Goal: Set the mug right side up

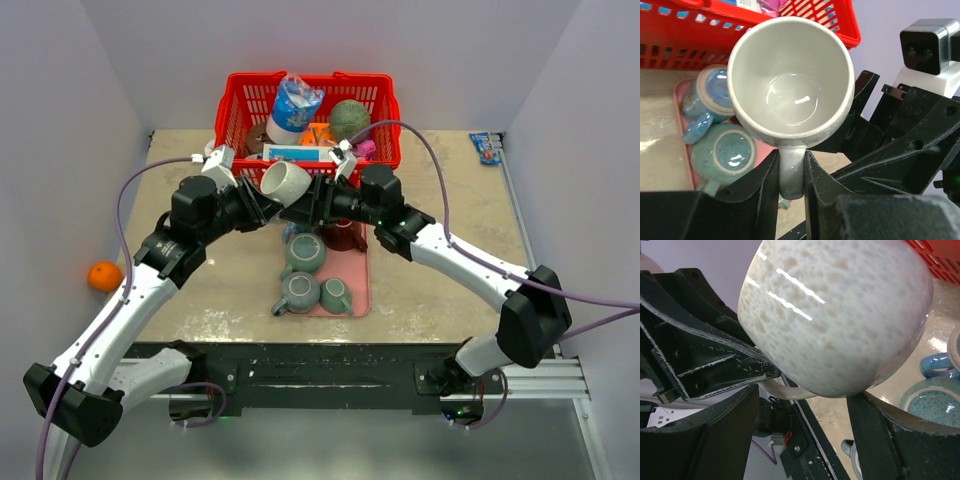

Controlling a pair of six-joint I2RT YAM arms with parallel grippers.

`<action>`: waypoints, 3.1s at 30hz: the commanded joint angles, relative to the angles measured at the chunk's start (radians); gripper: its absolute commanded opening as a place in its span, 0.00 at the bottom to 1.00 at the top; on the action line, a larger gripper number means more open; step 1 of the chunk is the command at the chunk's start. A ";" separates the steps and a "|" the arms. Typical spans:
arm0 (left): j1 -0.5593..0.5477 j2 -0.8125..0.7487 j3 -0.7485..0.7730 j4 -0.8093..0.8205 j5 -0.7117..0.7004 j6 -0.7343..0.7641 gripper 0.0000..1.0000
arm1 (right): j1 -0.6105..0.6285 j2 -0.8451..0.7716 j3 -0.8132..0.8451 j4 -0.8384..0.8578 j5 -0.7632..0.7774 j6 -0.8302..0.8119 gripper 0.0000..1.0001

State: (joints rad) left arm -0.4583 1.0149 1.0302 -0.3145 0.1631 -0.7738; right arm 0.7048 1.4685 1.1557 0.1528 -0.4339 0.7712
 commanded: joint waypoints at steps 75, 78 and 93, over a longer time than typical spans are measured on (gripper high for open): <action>0.316 0.226 -0.404 0.405 -0.499 0.522 0.00 | -0.021 -0.223 -0.005 -0.320 0.294 -0.250 0.99; 0.331 0.269 -0.380 0.368 -0.531 0.487 0.00 | -0.022 -0.211 -0.004 -0.303 0.282 -0.247 0.99; 0.342 0.307 -0.312 0.210 -0.583 0.444 0.43 | -0.025 -0.209 -0.053 -0.291 0.277 -0.245 0.99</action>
State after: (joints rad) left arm -0.1253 1.3323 0.6701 -0.0704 -0.3592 -0.3000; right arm 0.6849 1.2751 1.1194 -0.1852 -0.1501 0.5392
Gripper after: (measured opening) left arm 0.395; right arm 0.986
